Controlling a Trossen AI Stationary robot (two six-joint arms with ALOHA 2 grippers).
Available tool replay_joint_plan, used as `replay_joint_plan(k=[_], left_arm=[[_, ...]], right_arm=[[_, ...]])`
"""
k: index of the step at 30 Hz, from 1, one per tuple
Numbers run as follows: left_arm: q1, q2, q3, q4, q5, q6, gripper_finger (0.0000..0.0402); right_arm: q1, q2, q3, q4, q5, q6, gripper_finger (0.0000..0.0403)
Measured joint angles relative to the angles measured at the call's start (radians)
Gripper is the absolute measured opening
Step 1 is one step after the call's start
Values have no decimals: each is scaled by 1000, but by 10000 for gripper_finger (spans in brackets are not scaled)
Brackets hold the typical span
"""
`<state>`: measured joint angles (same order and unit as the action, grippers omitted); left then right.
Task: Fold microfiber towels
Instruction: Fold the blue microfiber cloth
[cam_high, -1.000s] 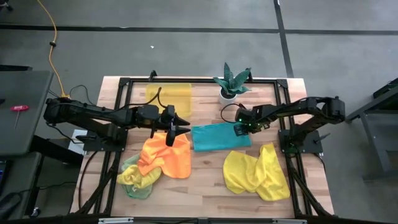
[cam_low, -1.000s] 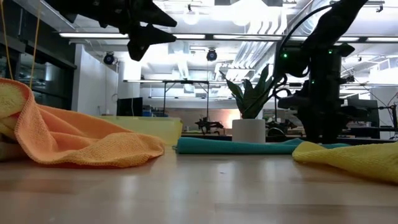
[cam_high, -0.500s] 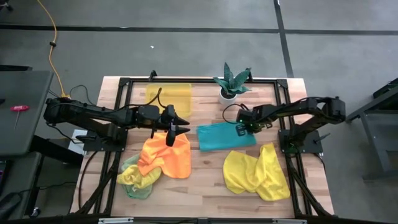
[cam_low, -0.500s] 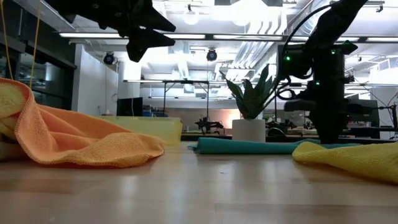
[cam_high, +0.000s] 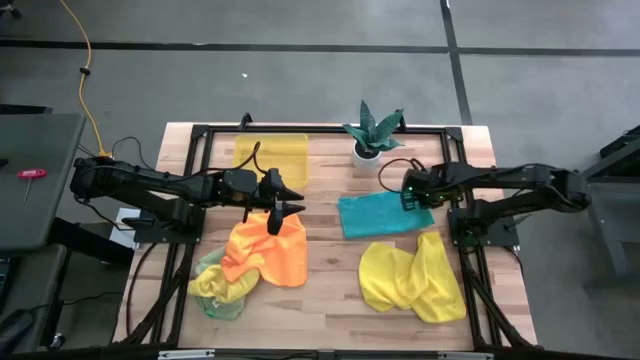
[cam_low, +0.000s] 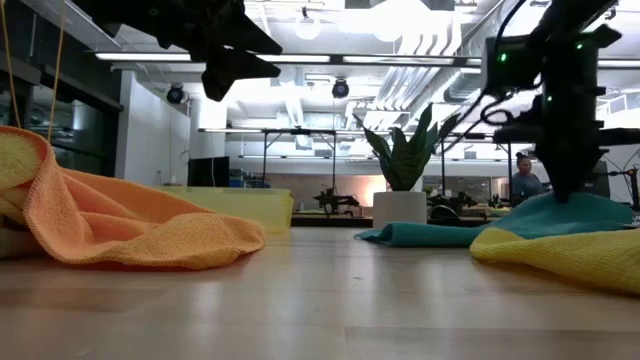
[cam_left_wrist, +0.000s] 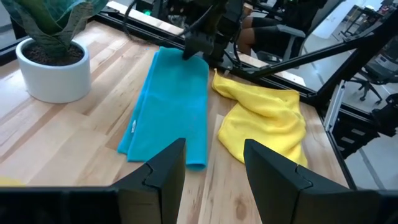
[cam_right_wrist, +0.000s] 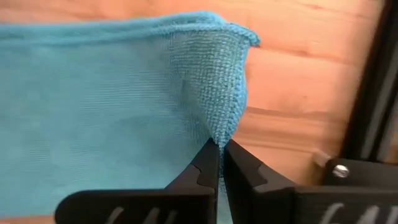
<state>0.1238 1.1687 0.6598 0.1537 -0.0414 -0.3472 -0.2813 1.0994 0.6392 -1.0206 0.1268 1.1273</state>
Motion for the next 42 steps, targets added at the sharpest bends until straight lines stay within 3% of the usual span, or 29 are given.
replay_joint_plan(k=[3, 10, 26, 42], left_arm=[[0, 0, 0, 0, 0, 0, 151], [0, 0, 0, 0, 0, -8, 151], [0, 0, 0, 0, -57, -17, 151], [0, 0, 0, -9, -57, -16, 151]], right_arm=[[0, -57, 0, 27, -5, 24, 0], [9, -93, 1, 298, -59, 26, 0], [219, 125, 2, 790, -73, 187, 0], [308, 373, 3, 1191, -58, 333, 0]])
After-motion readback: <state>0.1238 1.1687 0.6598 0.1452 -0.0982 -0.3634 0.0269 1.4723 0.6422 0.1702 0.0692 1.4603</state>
